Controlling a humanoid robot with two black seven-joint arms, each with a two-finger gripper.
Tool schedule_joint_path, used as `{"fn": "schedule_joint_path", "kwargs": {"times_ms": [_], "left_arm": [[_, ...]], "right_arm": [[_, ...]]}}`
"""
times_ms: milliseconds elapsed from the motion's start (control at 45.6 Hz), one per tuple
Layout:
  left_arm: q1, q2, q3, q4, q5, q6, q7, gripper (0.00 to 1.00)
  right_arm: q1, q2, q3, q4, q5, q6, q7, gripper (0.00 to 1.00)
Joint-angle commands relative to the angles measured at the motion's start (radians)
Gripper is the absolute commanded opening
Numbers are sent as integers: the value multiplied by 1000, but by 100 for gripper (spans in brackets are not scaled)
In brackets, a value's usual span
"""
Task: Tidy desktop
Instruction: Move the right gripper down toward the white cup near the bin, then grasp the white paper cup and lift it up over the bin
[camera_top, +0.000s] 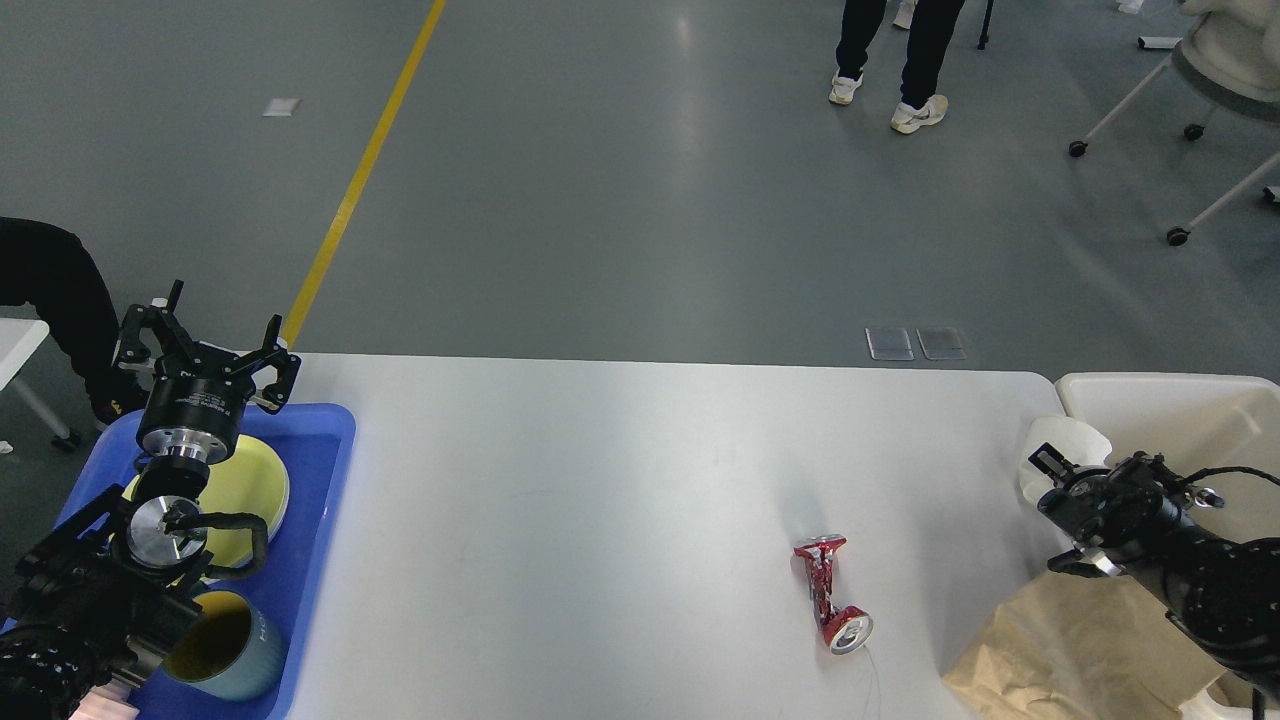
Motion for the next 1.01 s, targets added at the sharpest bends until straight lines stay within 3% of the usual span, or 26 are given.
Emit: {"fn": "schedule_joint_path", "kwargs": {"times_ms": [0,394,986], "left_arm": [[0,0,0,1,0,0,0,97],[0,0,0,0,0,0,0,97],[0,0,0,0,0,0,0,97]], "right_arm": [[-4,7,2,0,0,-1,0,64],[-10,21,2,0,0,-5,0,61],[-7,22,-1,8,-1,-1,0,6]]}}
